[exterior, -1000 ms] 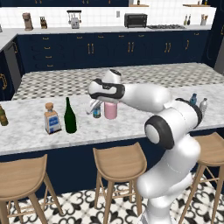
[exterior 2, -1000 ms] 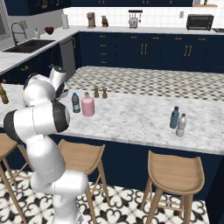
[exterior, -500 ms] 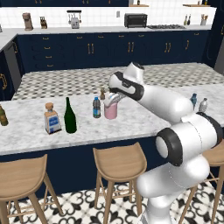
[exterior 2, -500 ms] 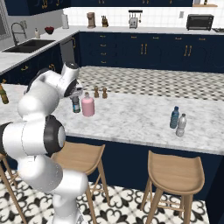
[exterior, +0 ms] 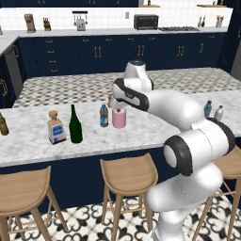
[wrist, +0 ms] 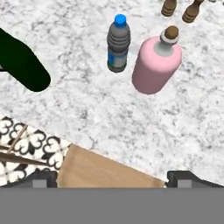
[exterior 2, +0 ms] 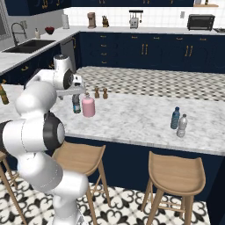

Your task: Move the plastic bottles in the middle to the plastics group, and the glass bottles in the middle to the glass group.

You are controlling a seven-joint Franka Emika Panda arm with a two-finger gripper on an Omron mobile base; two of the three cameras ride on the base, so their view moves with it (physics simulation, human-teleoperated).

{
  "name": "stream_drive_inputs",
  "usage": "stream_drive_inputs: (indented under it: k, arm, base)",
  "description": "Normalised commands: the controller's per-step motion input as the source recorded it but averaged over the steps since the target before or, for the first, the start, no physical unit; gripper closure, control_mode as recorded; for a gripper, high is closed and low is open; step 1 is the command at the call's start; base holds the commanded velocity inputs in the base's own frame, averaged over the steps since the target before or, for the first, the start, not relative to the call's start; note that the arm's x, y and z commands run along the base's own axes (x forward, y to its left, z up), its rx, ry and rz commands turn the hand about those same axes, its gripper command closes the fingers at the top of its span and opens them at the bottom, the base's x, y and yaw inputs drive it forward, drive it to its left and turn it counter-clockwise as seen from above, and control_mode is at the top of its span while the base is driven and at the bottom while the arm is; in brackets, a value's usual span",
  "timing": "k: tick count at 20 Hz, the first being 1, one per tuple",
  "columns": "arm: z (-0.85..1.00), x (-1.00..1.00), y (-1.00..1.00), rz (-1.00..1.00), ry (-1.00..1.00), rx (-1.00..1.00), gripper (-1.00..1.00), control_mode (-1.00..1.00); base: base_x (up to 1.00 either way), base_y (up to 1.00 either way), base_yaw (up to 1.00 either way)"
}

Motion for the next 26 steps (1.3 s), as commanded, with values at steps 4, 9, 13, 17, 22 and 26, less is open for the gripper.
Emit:
stream_drive_inputs:
  k: [4, 9, 13, 17, 22, 26]
  arm:
    - [-0.07, 0.82, -0.29, -0.22, 0.01, 0.1, -1.0, -1.0]
    - [0.0, 1.0, -0.42, -0.25, 0.02, 0.01, -1.0, -1.0]
    - [-0.12, 1.0, -0.22, -0.25, 0.12, 0.0, -1.0, -1.0]
    - [-0.42, 0.72, 0.0, -0.08, 0.07, 0.05, -1.0, -1.0]
    - [-0.19, 0.22, 0.06, 0.0, 0.14, 0.03, -1.0, -1.0]
    - [0.0, 0.0, 0.02, 0.0, 0.18, 0.0, -1.0, -1.0]
  base:
    - [0.0, 0.0, 0.0]
    - [0.0, 0.0, 0.0]
    - [0.0, 0.0, 0.0]
    - [0.0, 0.0, 0.0]
    - [0.0, 0.0, 0.0]
    - [0.0, 0.0, 0.0]
